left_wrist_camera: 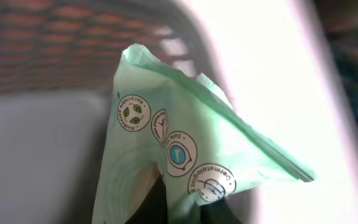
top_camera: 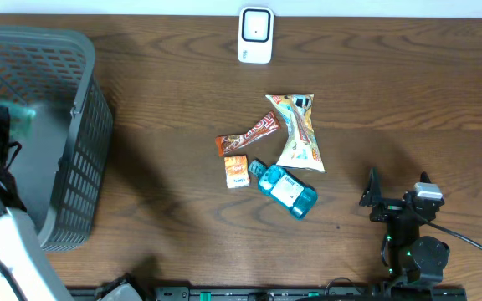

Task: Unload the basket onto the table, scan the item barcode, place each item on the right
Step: 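Carry the wipes pack out and drop it right of the chip bag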

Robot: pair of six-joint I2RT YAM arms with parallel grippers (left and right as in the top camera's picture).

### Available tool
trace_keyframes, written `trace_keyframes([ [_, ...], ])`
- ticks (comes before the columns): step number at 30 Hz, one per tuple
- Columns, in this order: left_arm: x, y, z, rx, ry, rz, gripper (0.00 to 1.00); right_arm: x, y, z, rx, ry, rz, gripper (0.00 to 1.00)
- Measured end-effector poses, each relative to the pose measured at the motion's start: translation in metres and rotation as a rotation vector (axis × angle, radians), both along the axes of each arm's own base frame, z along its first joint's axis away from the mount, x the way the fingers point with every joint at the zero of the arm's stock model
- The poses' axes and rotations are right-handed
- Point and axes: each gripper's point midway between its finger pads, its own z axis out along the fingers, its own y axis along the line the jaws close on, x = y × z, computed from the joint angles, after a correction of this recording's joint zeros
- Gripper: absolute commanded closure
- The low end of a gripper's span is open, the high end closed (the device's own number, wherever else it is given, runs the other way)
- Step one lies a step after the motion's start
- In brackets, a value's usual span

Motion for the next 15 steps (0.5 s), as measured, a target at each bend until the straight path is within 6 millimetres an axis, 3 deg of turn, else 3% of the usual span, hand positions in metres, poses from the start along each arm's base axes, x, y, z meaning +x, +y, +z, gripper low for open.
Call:
trace_keyframes([
  [3,0.003,-0.042,0.041,0.099,-0.116,-0.144,0.93,0.0,0.0,0.0,0.0,0.0,0.0,0.01],
  [4,0.005,-0.066,0.054,0.134,-0.155,-0.228,0.93,0.0,0.0,0.0,0.0,0.0,0.0,0.01],
  [7,0.014,-0.124,0.062,0.216,-0.175,-0.456,0.93,0.0,0.0,0.0,0.0,-0.001,0.0,0.01],
  [10,0.022,-0.201,0.046,0.29,-0.145,-0.765,0.93,0.0,0.0,0.0,0.0,-0.001,0.0,0.01],
  [15,0.029,-0.304,-0.013,0.366,-0.021,-1.181,0.93,0.0,0.0,0.0,0.0,-0.001,0.0,0.01],
])
